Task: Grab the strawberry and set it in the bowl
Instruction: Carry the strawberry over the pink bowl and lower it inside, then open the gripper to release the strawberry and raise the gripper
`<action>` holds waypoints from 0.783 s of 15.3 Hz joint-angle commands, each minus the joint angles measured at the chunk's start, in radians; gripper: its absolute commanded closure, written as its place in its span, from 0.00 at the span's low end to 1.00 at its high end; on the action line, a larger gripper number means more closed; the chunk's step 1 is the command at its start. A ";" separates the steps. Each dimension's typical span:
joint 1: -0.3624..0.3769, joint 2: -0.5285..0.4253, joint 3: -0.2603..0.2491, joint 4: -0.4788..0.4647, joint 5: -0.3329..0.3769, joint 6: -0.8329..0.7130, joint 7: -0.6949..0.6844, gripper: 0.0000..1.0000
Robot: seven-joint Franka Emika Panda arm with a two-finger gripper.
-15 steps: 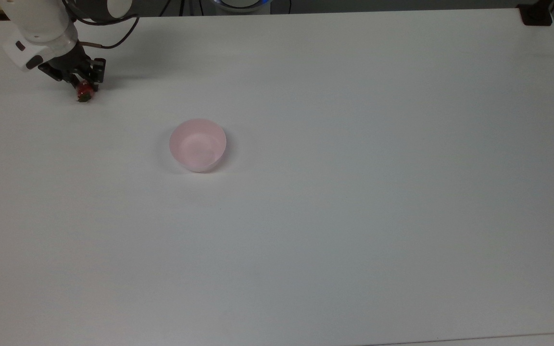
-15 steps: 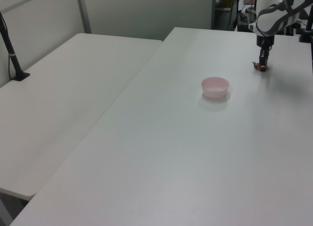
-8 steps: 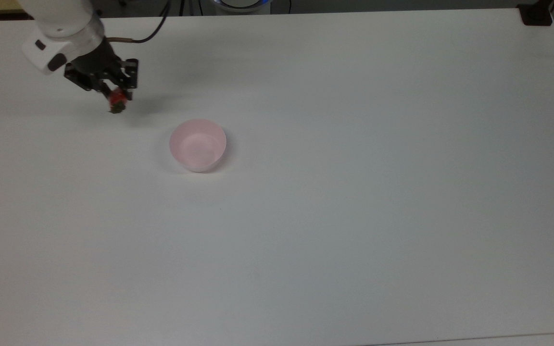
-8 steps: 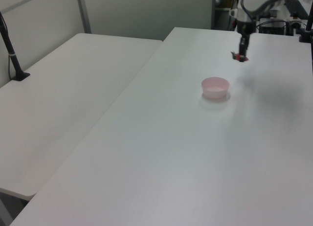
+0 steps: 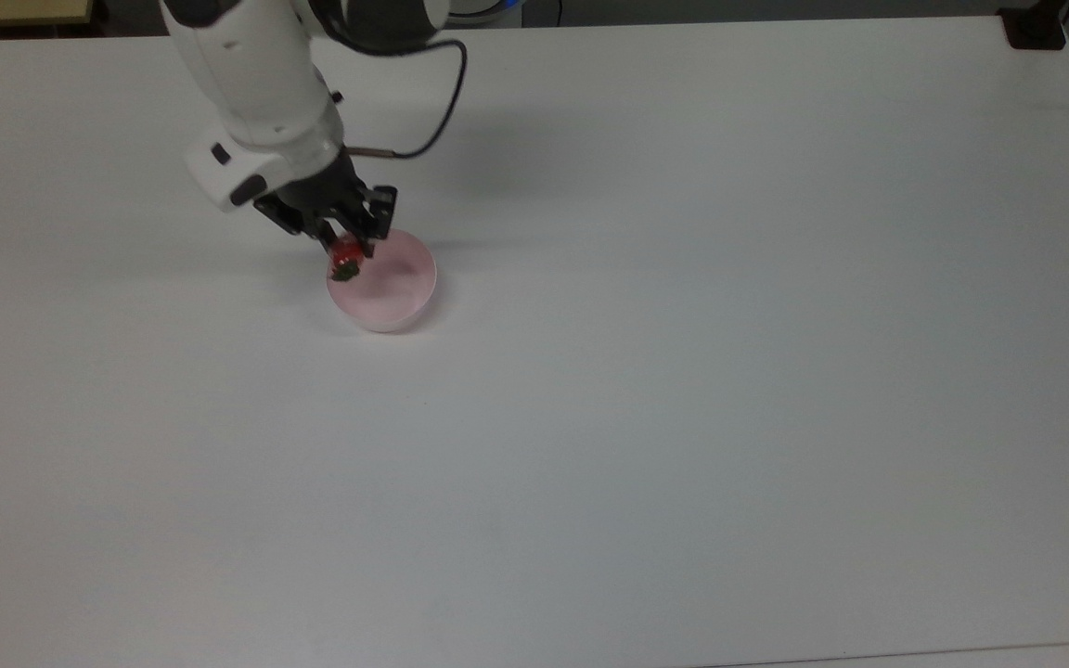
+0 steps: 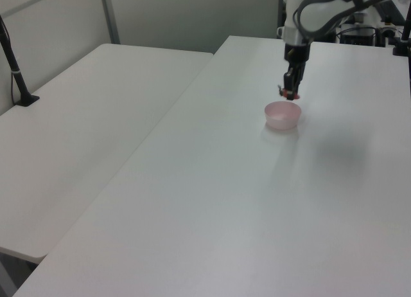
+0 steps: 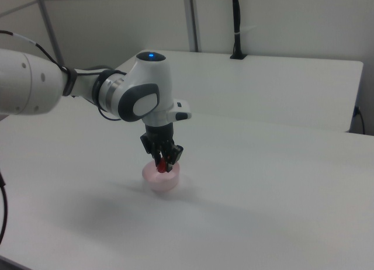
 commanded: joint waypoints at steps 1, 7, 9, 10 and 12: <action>0.030 0.058 -0.007 0.043 0.021 0.050 0.081 0.64; 0.057 0.003 0.006 0.057 0.007 0.000 0.130 0.00; 0.054 -0.089 0.003 0.078 0.004 -0.112 0.208 0.00; 0.056 -0.139 0.001 0.092 -0.007 -0.190 0.220 0.00; 0.063 -0.222 0.000 0.146 -0.050 -0.365 0.224 0.00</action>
